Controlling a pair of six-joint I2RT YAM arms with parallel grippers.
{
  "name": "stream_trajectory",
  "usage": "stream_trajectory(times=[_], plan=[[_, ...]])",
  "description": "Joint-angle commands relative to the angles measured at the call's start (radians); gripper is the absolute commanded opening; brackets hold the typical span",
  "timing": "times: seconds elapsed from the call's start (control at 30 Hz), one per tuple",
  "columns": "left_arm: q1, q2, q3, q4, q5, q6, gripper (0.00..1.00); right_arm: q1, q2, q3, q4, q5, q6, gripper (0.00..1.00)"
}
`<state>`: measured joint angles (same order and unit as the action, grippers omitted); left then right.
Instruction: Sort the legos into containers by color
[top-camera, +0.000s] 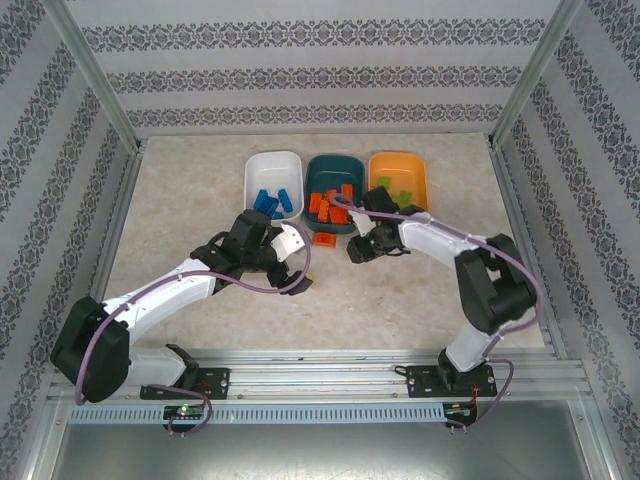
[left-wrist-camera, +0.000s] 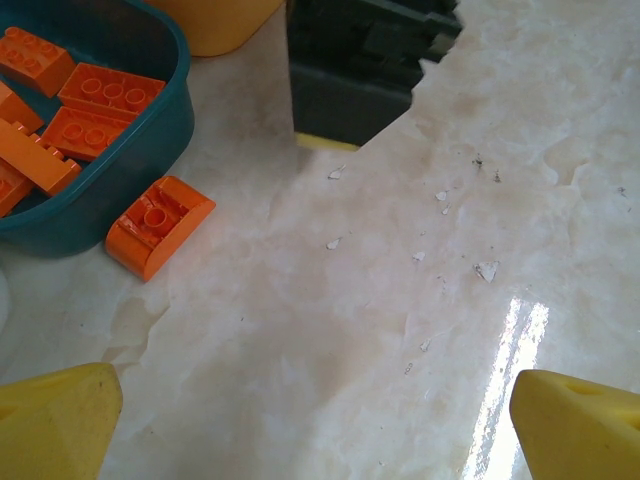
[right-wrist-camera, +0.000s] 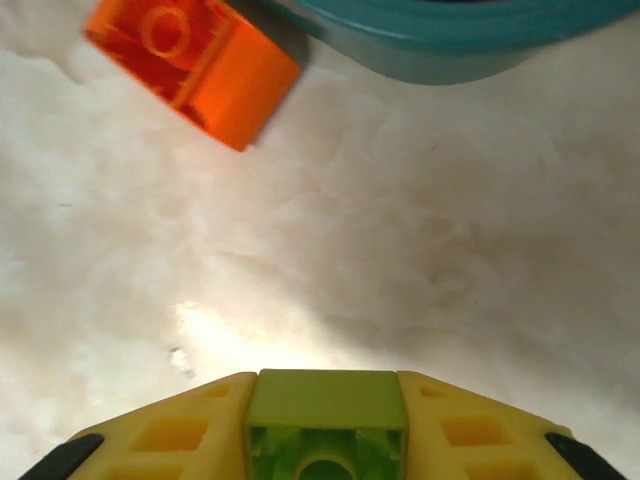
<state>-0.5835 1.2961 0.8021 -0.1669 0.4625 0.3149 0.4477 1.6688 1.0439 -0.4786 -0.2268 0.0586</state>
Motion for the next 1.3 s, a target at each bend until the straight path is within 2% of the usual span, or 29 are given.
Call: stream_trajectory(times=[0.0,0.23,0.43,0.6,0.73,0.87,1.1,1.27], plan=[[-0.016,-0.019,-0.006,0.038,0.019,0.02,1.0,0.001,-0.103,-0.067,0.103,-0.079,0.112,0.34],[-0.016,-0.027,-0.007,0.039,0.016,0.012,1.0,-0.062,-0.273,-0.105,0.138,-0.139,0.217,0.33],[-0.016,-0.029,-0.007,0.041,0.014,0.014,1.0,-0.206,-0.323,-0.059,0.187,-0.194,0.283,0.34],[-0.016,-0.03,-0.007,0.038,0.011,0.016,1.0,-0.301,-0.221,0.016,0.234,-0.233,0.306,0.33],[-0.016,-0.029,-0.008,0.038,0.015,0.015,1.0,-0.38,-0.102,0.046,0.337,-0.302,0.396,0.33],[-0.018,-0.025,-0.009,0.041,0.016,0.014,1.0,-0.434,0.032,0.085,0.4,-0.314,0.454,0.32],[-0.018,-0.021,-0.014,0.05,0.014,0.016,1.0,-0.473,0.201,0.173,0.406,-0.295,0.464,0.32],[-0.019,-0.005,-0.013,0.052,0.021,0.013,1.0,-0.486,0.259,0.208,0.401,-0.278,0.459,0.38]])
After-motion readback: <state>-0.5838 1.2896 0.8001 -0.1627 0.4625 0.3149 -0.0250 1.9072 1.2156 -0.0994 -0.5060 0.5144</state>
